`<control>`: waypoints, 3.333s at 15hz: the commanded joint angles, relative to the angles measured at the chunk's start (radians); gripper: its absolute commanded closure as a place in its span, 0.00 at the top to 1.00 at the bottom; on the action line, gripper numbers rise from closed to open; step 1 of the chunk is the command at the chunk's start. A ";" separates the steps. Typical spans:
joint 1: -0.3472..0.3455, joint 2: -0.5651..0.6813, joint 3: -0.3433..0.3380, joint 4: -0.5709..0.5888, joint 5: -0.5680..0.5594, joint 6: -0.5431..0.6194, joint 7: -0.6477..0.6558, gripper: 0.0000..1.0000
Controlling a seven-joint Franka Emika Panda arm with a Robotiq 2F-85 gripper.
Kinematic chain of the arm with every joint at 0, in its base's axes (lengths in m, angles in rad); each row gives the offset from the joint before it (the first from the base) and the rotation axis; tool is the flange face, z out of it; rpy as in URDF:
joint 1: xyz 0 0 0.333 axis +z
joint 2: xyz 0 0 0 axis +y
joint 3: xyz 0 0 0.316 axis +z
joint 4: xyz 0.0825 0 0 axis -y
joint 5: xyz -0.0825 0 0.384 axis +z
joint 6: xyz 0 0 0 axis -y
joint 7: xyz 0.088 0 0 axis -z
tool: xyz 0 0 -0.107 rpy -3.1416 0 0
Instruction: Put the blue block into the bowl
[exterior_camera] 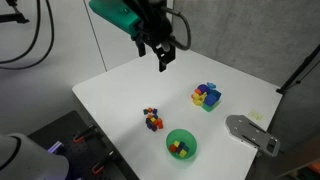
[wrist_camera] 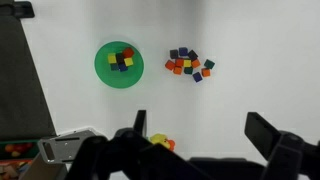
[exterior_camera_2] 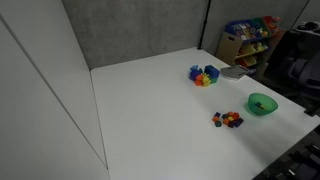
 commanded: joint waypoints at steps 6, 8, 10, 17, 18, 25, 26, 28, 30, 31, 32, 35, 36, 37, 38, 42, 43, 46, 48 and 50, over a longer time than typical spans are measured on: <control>-0.010 0.030 0.031 0.011 0.003 0.022 0.011 1.00; 0.000 0.060 0.054 0.008 -0.002 0.057 0.020 1.00; 0.008 0.107 0.086 -0.001 -0.009 0.115 0.042 1.00; 0.054 0.318 0.162 -0.026 0.000 0.338 0.019 1.00; 0.056 0.353 0.168 -0.031 -0.002 0.382 0.013 1.00; 0.053 0.469 0.193 -0.041 -0.001 0.487 0.015 1.00; 0.053 0.474 0.193 -0.041 -0.001 0.488 0.015 1.00; 0.053 0.471 0.193 -0.041 -0.001 0.488 0.015 1.00; 0.055 0.514 0.197 -0.036 0.013 0.530 0.008 1.00; 0.056 0.534 0.200 -0.034 0.023 0.559 0.005 1.00; 0.055 0.558 0.206 -0.027 0.039 0.587 -0.015 1.00; 0.050 0.634 0.233 -0.008 0.091 0.678 -0.050 1.00; 0.047 0.666 0.245 0.001 0.109 0.707 -0.064 1.00; 0.041 0.698 0.259 0.009 0.126 0.733 -0.079 1.00; 0.034 0.733 0.274 0.021 0.147 0.751 -0.097 1.00; -0.002 0.872 0.324 0.079 0.161 0.805 -0.132 1.00; -0.009 0.908 0.331 0.098 0.151 0.810 -0.130 1.00; -0.008 1.009 0.325 0.158 0.106 0.839 -0.098 1.00; -0.001 1.065 0.316 0.192 0.078 0.854 -0.085 1.00; 0.012 1.114 0.301 0.219 0.042 0.876 -0.069 1.00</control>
